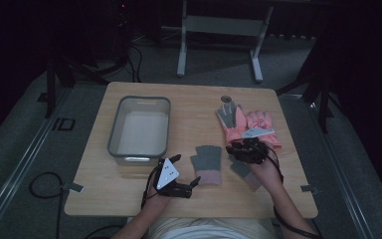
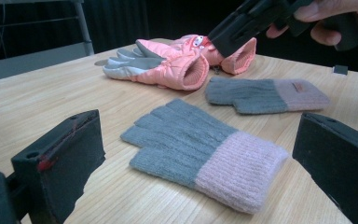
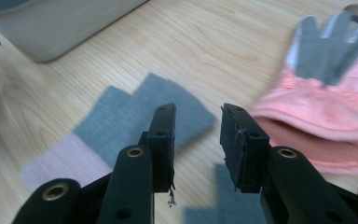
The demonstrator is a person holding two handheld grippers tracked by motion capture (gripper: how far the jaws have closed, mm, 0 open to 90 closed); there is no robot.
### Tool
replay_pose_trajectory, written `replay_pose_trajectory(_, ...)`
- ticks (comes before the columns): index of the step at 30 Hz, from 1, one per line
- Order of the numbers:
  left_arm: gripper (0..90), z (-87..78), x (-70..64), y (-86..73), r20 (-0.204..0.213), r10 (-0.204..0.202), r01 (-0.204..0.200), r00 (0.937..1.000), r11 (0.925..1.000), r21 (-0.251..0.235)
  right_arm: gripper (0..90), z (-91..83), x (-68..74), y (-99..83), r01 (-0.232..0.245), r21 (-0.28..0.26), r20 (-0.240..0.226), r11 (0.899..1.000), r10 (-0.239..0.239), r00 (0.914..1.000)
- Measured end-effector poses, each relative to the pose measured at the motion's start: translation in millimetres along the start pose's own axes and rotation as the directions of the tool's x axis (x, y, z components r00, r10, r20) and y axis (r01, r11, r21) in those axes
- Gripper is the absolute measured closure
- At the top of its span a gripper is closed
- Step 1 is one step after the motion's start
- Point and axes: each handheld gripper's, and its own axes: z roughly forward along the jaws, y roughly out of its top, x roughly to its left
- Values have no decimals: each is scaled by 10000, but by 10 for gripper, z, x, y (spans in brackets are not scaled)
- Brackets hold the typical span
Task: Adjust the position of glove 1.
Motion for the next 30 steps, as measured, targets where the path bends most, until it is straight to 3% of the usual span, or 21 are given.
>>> replay_pose_trajectory(8,13,19,9,-19,-3,-7,7,10000,10000,95,658,-209,-299,-276,1057,263,-323,9940,-1049,9940)
replay_pose_trajectory(14,13,23,9,-21,33,53,-54,10000,9999,134,643,-130,-424,-579,993,1191,-414,9879,-950,9946)
replay_pose_trajectory(17,13,22,13,-24,52,39,-40,10000,9999,142,630,-83,-480,-644,720,1239,-683,9897,-639,9956)
replay_pose_trajectory(21,13,28,14,-30,67,-6,5,10000,9999,158,623,9,-507,-699,855,1508,-855,9849,-732,9936)
replay_pose_trajectory(27,13,11,15,-32,285,-59,59,9996,10000,5,746,46,-458,-721,1060,1620,-438,9811,-1002,9940)
replay_pose_trajectory(30,13,6,-1,-20,191,108,-108,9998,9999,-20,826,44,-426,-721,894,1668,-207,9819,-872,9960)
